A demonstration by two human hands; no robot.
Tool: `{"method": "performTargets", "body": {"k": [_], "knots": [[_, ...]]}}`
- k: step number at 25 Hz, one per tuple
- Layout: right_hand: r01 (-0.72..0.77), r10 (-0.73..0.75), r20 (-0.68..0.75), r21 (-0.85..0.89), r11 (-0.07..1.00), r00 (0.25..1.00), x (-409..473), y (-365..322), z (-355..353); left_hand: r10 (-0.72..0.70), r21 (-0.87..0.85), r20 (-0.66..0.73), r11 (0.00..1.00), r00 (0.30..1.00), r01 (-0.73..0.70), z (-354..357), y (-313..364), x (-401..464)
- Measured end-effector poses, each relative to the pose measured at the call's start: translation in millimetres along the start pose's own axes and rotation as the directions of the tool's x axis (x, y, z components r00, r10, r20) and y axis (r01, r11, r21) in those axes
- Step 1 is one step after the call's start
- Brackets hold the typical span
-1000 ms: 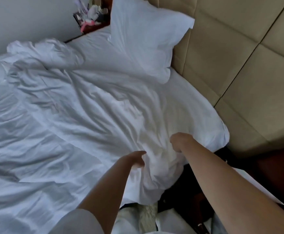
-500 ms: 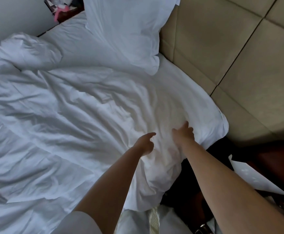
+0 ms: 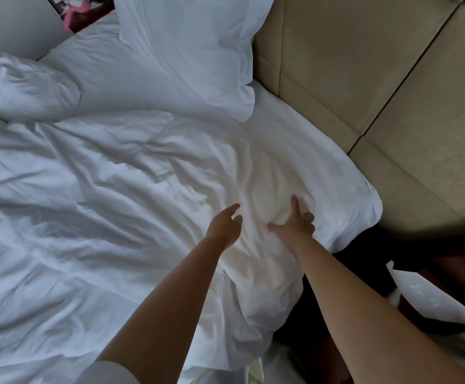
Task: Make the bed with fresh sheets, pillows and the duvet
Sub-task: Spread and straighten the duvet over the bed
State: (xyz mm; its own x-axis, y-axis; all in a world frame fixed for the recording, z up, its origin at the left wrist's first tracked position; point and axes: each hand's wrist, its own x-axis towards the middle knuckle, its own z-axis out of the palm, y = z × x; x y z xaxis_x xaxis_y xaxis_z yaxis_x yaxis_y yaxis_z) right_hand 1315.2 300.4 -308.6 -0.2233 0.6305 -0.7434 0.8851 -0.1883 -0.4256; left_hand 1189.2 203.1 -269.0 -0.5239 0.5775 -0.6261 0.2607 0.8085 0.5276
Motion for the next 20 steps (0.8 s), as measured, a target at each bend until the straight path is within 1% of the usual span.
{"method": "performTargets", "body": {"k": [1, 3, 4, 5, 6, 7, 8, 9, 10, 11, 12, 13, 14, 15, 16, 17, 18, 19, 20], "knots": [[0.043, -0.043, -0.007, -0.039, 0.998, 0.999, 3.7, 2.3, 5.3, 0.047, 0.092, -0.007, 0.995, 0.999, -0.046, 1.8, -1.9, 0.0], [0.197, -0.217, -0.057, -0.245, 0.949, 0.974, 6.8, 4.9, 16.7, 0.167, 0.320, -0.026, 0.935, 0.986, -0.150, 5.4, -6.9, -2.3], [0.250, -0.287, -0.071, -0.323, 0.913, 0.955, 8.6, 5.3, 21.9, 0.210, 0.377, -0.033, 0.908, 0.977, -0.183, 5.8, -9.6, -1.8], [0.244, -0.289, -0.083, -0.347, 0.906, 0.954, 11.5, 5.4, 25.6, 0.227, 0.390, -0.034, 0.900, 0.973, -0.196, 5.9, -11.8, 0.9], [0.170, -0.209, -0.117, -0.277, 0.946, 0.971, 16.8, 7.3, 28.6, 0.214, 0.370, -0.032, 0.910, 0.976, -0.187, 6.0, -13.4, 4.4], [0.048, -0.066, -0.143, -0.126, 0.991, 0.988, 20.2, 9.9, 28.5, 0.186, 0.322, -0.030, 0.932, 0.982, -0.167, 7.4, -15.8, 6.7], [-0.055, 0.061, -0.131, 0.044, 0.997, 0.990, 23.1, 12.3, 26.9, 0.167, 0.273, -0.036, 0.950, 0.985, -0.151, 8.3, -17.6, 7.2], [-0.096, 0.108, -0.095, 0.127, 0.987, 0.990, 22.3, 14.2, 25.1, 0.157, 0.231, -0.048, 0.963, 0.986, -0.142, 9.5, -20.6, 8.2], [-0.072, 0.081, -0.075, 0.112, 0.991, 0.994, 20.6, 14.7, 24.0, 0.149, 0.190, -0.058, 0.972, 0.987, -0.135, 9.5, -21.4, 8.6], [-0.004, 0.006, -0.086, 0.018, 1.000, 0.996, 19.2, 12.5, 22.2, 0.144, 0.142, -0.076, 0.981, 0.987, -0.132, 8.4, -20.0, 8.7], [0.097, -0.114, -0.113, -0.146, 0.984, 0.987, 16.8, 8.1, 21.4, 0.130, 0.075, -0.105, 0.990, 0.986, -0.122, 6.2, -16.8, 8.4], [0.208, -0.267, -0.133, -0.343, 0.916, 0.955, 9.8, 2.6, 22.9, 0.102, -0.016, -0.141, 0.994, 0.985, -0.105, 3.8, -12.9, 7.4], [0.310, -0.454, -0.175, -0.520, 0.796, 0.873, 1.4, -3.1, 27.0, 0.055, -0.130, -0.168, 0.988, 0.984, -0.077, -0.5, -6.4, 5.0], [0.391, -0.646, -0.215, -0.645, 0.657, 0.732, -4.9, -7.5, 32.3, -0.001, -0.259, -0.178, 0.965, 0.984, -0.046, -5.0, -0.7, 3.2], [0.452, -0.777, -0.190, -0.720, 0.526, 0.600, -13.0, -12.5, 36.3, -0.049, -0.374, -0.178, 0.927, 0.983, -0.022, -10.2, 5.5, -0.5], [0.504, -0.870, -0.127, -0.771, 0.389, 0.476, -19.4, -15.6, 39.4, -0.084, -0.466, -0.173, 0.885, 0.981, -0.007, -14.5, 9.7, -3.0], [0.560, -0.924, -0.052, -0.782, 0.273, 0.378, -25.1, -17.2, 41.6, -0.108, -0.518, -0.167, 0.856, 0.980, 0.006, -18.6, 12.4, -4.5], [0.613, -0.947, 0.032, -0.769, 0.180, 0.318, -30.1, -16.5, 42.8, -0.122, -0.530, -0.165, 0.848, 0.979, 0.017, -22.8, 13.9, -5.1], [0.662, -0.955, 0.097, -0.740, 0.118, 0.279, -35.2, -14.4, 43.4, -0.133, -0.517, -0.164, 0.856, 0.977, 0.030, -26.9, 14.1, -5.5]]}}
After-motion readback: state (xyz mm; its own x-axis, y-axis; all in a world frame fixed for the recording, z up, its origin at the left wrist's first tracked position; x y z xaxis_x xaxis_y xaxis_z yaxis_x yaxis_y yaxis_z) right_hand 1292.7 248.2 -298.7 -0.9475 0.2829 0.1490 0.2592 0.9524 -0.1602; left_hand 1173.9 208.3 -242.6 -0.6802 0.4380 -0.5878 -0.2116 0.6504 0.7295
